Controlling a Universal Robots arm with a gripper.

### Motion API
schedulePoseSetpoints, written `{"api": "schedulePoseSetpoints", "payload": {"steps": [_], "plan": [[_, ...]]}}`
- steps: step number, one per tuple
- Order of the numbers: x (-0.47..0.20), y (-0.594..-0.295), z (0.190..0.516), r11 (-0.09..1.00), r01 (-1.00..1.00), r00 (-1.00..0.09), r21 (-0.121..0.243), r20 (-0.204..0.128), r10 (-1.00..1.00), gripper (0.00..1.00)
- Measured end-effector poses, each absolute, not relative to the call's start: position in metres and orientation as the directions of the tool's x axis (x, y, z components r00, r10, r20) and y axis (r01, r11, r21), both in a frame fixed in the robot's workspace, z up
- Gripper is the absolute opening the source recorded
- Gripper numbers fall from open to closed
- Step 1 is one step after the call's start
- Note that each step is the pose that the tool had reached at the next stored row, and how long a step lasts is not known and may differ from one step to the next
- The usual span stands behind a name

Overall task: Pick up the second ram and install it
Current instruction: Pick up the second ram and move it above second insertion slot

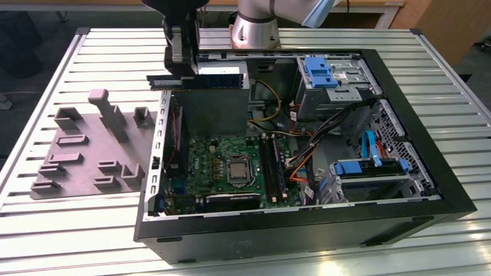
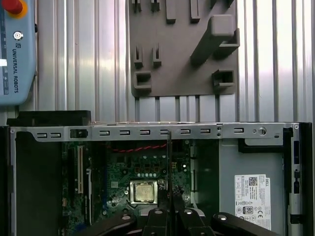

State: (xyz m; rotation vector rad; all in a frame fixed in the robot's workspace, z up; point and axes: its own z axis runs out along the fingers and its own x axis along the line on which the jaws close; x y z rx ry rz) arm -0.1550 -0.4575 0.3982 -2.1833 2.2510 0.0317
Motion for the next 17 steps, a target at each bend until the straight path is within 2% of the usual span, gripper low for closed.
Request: {"api": "schedulePoseSetpoints", "payload": {"steps": [17], "plan": [[-0.1,-0.458,0.397,0.03,-0.999,-0.031,0.011,-0.018,-0.999,0.14]]}}
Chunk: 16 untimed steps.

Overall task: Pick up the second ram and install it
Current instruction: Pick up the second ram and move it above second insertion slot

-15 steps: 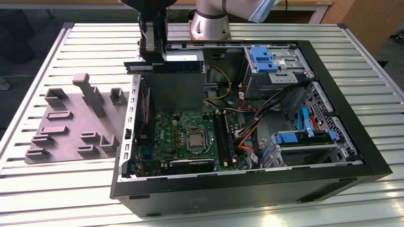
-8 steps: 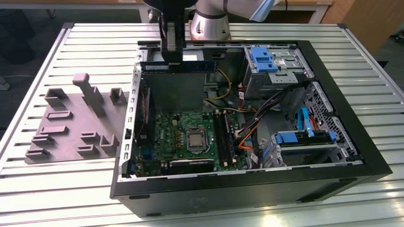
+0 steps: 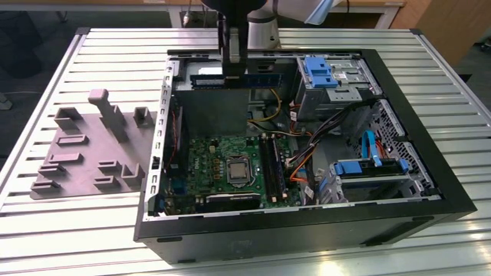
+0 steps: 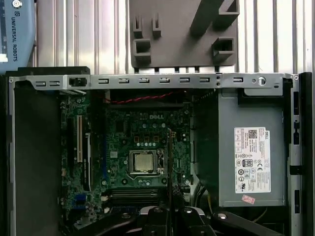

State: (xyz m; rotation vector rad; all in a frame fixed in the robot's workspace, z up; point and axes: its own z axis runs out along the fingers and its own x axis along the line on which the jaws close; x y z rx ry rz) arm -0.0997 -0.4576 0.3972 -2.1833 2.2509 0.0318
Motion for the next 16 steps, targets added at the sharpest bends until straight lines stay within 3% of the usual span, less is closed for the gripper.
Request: {"api": "schedulePoseSetpoints", "payload": {"steps": [16], "plan": [[-0.061,-0.458,0.396,0.03,-0.999,-0.031,0.01,-0.018,-0.999,0.14]]}}
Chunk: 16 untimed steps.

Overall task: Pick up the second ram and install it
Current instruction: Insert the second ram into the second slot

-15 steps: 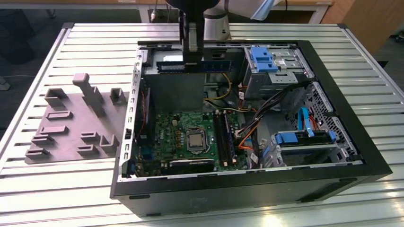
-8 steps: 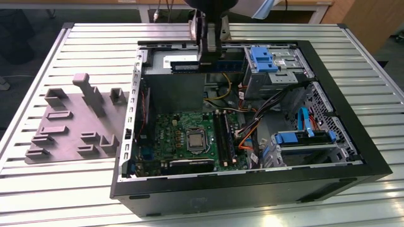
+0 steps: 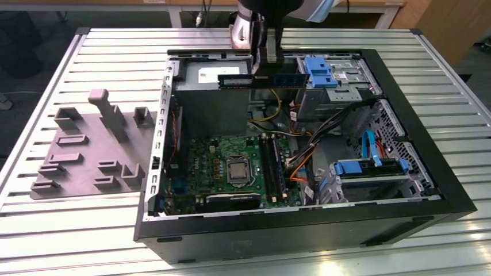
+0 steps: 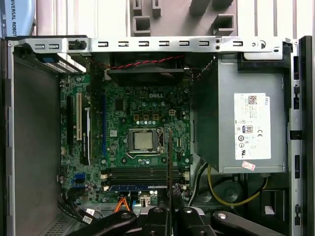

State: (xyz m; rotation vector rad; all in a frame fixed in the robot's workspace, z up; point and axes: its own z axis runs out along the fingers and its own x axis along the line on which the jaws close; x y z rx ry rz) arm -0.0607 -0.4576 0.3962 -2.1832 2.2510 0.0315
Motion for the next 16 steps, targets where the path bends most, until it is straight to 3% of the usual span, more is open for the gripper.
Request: {"api": "schedulePoseSetpoints", "payload": {"steps": [11,16], "plan": [[-0.0606,-0.4576,0.3962,0.032,-0.999,-0.032,0.011,-0.018,-0.999,0.14],[-0.0605,-0.4576,0.3961,0.085,-0.996,-0.085,0.01,-0.016,-0.996,0.14]]}}
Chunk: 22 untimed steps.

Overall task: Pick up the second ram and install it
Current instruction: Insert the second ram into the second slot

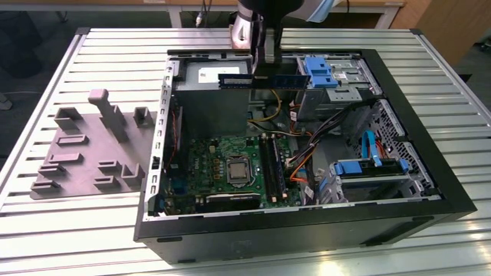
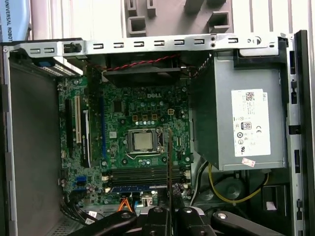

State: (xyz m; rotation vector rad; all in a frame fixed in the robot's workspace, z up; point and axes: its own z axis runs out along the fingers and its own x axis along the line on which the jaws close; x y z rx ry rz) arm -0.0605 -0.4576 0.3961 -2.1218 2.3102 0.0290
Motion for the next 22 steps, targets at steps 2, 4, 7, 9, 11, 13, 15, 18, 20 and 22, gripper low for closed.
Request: {"api": "schedulePoseSetpoints", "payload": {"steps": [2,4,7,9,11,13,15,18,20,22], "plan": [[-0.0605,-0.4576,0.3959,0.116,-0.993,-0.117,0.01,-0.015,-0.993,0.14],[-0.0605,-0.4575,0.3958,0.15,-0.989,-0.15,0.01,-0.015,-0.989,0.14],[-0.0605,-0.4576,0.3954,0.203,-0.979,-0.203,0.01,-0.014,-0.979,0.14],[-0.0605,-0.4576,0.3951,0.235,-0.972,-0.235,0.01,-0.014,-0.972,0.14],[-0.0605,-0.4576,0.3948,0.266,-0.964,-0.266,0.01,-0.014,-0.964,0.14],[-0.0605,-0.4576,0.3945,0.295,-0.956,-0.295,0.01,-0.013,-0.956,0.14],[-0.0605,-0.4576,0.3942,0.322,-0.947,-0.322,0.01,-0.013,-0.947,0.14],[-0.0605,-0.4576,0.3938,0.362,-0.932,-0.362,0.01,-0.013,-0.932,0.14],[-0.0605,-0.4576,0.3935,0.387,-0.922,-0.387,0.009,-0.012,-0.922,0.14],[-0.0605,-0.4576,0.3933,0.41,-0.912,-0.41,0.009,-0.012,-0.912,0.14]]}}
